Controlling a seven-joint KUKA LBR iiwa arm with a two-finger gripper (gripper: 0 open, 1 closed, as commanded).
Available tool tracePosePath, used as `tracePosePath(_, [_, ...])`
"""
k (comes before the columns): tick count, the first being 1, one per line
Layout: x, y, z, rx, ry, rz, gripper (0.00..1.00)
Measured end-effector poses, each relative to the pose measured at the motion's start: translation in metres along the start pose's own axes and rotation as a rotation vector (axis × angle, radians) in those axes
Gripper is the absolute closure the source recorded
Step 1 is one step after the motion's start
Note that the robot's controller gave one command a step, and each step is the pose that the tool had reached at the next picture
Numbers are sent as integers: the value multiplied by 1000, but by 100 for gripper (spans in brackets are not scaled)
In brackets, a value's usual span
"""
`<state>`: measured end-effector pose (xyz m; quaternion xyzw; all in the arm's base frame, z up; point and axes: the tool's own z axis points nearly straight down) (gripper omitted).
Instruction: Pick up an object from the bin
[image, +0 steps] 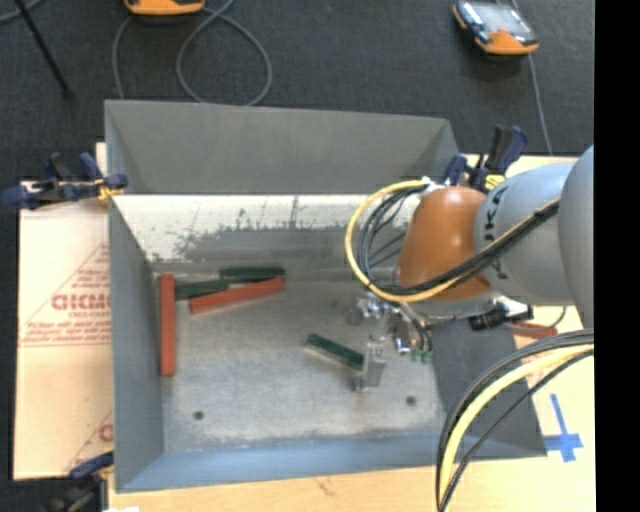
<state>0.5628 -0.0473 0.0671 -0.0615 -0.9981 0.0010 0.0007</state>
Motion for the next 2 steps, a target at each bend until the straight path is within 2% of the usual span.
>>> tracePosePath(1, [-2, 0, -4, -1, -7, 1, 100])
tracePosePath(2, [-4, -6, -139, 0, -14, -41, 100])
